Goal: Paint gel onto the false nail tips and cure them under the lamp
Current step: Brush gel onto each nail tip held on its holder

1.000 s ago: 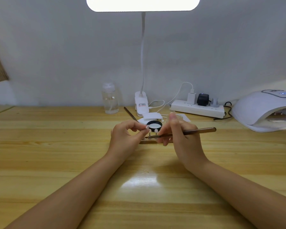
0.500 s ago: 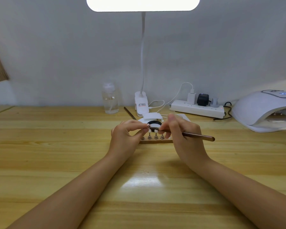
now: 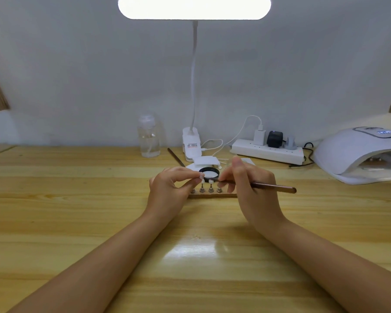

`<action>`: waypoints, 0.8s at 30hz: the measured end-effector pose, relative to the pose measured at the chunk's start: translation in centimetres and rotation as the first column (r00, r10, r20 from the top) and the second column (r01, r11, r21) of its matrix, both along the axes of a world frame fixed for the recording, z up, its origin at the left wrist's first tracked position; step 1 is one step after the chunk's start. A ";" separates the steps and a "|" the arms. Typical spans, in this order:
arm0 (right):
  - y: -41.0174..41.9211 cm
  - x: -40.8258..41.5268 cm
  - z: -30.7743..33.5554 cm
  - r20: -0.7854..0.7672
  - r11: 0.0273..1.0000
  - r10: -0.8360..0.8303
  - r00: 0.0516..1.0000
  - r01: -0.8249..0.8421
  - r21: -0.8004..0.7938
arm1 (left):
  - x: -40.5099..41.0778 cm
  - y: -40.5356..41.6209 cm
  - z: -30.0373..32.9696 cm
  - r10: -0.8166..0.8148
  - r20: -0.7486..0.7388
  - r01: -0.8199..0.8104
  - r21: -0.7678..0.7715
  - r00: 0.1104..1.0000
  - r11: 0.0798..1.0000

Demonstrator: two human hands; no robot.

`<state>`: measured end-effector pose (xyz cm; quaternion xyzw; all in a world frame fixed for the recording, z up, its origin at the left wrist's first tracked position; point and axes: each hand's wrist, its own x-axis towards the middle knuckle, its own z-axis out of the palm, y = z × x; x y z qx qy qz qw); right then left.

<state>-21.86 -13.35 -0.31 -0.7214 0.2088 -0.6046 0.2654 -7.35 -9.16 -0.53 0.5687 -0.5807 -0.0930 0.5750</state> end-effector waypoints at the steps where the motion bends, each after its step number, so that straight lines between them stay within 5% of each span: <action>1: 0.0 0.1 0.2 -0.027 0.998 -0.028 0.999 0.026 -0.050 | 0.0 0.0 0.0 0.003 0.003 -0.003 0.003 1.000 1.000; 7: -0.1 -0.1 -0.3 -0.004 0.997 0.023 1.000 -0.023 0.069 | 0.0 0.0 0.1 0.032 0.008 -0.032 0.003 0.999 0.999; 12: -0.1 0.1 0.2 -0.068 0.990 -0.068 0.995 0.059 -0.125 | -0.1 0.3 0.3 0.029 0.013 -0.029 0.013 0.999 0.999; 17: 0.0 0.0 -0.3 -0.048 0.997 -0.017 0.999 0.021 0.071 | -0.1 0.3 0.3 0.030 0.002 -0.030 0.034 1.000 0.999; 21: -0.1 0.1 0.1 -0.086 0.987 -0.096 0.992 0.083 -0.140 | -0.1 0.3 0.2 0.018 0.007 -0.019 0.039 1.000 0.999; 24: -0.3 0.0 -0.3 -0.100 0.995 -0.076 0.992 0.069 -0.065 | -0.1 0.4 0.2 0.016 0.000 -0.015 0.048 1.000 0.999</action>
